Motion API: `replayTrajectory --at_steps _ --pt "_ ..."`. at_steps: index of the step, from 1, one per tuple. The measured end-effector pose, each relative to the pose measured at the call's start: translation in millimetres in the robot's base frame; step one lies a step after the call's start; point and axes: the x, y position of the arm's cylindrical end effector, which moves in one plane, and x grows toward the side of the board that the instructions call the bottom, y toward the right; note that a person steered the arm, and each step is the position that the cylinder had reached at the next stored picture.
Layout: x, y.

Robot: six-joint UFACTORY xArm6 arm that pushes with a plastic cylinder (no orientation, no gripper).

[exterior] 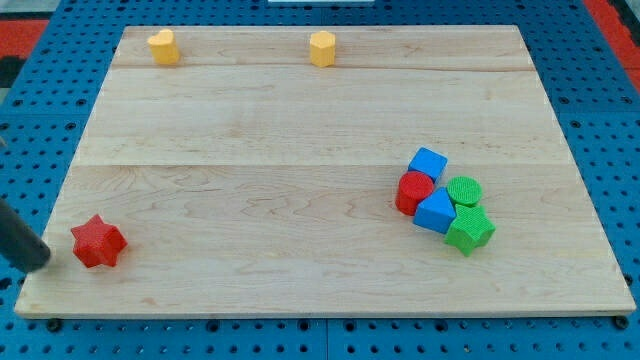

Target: Move the red star into group of blocks

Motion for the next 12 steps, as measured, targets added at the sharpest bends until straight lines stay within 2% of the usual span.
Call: replayTrajectory --at_steps 2,5,9,10,11,12 --pt "-23.9 29.0" --pt "-58.7 180.0" --pt "-140.3 314.6" --pt "-152.2 324.7" --pt "-171.2 257.1" --pt "-196.3 235.4"
